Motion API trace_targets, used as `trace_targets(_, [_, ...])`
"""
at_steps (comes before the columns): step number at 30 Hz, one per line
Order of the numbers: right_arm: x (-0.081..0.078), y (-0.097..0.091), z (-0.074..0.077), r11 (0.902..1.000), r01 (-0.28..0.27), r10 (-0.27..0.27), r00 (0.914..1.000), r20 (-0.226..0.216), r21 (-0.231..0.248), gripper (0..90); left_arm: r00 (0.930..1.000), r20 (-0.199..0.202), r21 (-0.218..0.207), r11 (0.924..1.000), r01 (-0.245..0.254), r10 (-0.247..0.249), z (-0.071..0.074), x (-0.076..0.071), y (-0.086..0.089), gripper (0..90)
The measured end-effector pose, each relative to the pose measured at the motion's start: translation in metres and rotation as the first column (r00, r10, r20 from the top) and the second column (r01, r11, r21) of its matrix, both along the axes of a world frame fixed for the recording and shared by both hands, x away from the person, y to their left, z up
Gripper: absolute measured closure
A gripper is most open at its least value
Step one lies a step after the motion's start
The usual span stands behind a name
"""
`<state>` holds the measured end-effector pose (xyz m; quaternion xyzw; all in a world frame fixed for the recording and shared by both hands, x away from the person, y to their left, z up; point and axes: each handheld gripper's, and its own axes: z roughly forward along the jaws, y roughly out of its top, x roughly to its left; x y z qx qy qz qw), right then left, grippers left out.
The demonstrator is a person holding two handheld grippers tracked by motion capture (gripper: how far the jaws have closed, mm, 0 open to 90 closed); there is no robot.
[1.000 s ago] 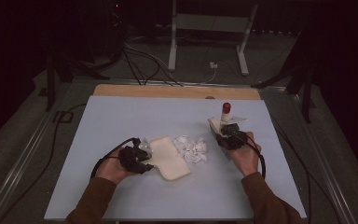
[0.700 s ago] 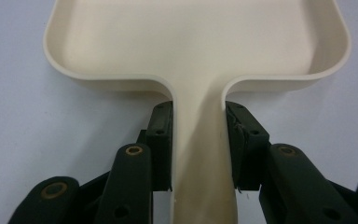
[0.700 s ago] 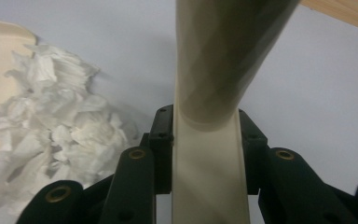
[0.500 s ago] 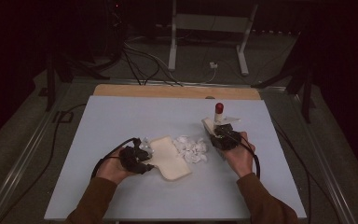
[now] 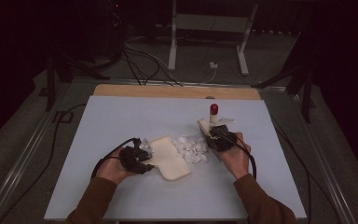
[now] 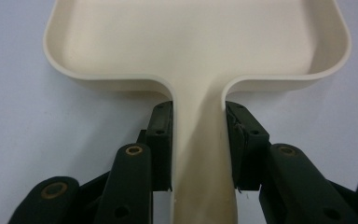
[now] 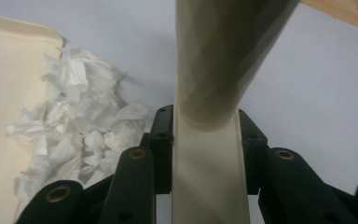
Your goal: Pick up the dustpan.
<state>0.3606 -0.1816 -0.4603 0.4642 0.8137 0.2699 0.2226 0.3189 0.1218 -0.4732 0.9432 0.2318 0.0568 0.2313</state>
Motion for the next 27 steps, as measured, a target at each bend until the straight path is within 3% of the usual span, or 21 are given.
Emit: trace_targets(27, [-0.001,0.016,0.001,0.9998,-0.011,0.011,0.9999,-0.004,-0.018,67.2,1.0,-0.003,0.004,1.0,-0.004,0.004,0.0,-0.001,-0.001,66.7])
